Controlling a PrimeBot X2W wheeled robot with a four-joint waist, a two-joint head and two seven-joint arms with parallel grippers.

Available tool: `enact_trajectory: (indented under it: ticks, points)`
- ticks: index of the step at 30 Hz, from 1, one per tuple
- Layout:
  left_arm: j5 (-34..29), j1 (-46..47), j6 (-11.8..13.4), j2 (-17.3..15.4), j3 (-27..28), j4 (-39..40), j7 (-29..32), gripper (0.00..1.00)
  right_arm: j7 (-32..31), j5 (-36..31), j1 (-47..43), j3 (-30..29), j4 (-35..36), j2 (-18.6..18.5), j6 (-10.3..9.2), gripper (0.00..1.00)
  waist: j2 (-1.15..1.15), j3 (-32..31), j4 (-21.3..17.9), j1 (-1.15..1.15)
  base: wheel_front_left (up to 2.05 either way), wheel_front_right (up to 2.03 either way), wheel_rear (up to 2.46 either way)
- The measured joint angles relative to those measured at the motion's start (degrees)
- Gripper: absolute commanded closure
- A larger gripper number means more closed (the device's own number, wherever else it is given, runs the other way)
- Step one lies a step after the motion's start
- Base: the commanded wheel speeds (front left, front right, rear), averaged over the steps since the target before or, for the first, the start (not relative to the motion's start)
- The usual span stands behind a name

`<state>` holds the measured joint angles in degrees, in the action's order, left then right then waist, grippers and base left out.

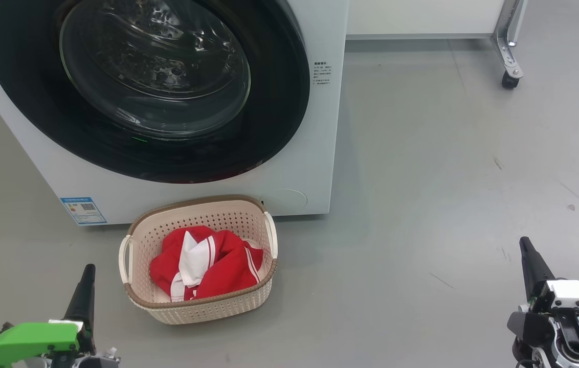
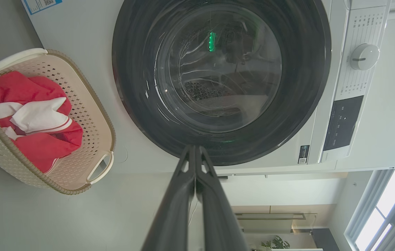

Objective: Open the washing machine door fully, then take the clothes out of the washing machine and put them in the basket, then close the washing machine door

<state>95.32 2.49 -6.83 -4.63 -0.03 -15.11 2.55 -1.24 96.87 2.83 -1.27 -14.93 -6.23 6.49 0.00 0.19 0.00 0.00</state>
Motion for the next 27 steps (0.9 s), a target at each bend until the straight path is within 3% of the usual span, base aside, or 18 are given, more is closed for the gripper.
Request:
enact_trajectory:
  ticks: [27]
  points:
    - [0.0,0.2,-0.1,0.0,0.1,-0.6,0.3,1.0,-0.1,0.0,0.2,-0.2,-0.5,0.0,0.1,1.0,0.0,0.0,0.0,0.0,0.0,0.0,0.0]
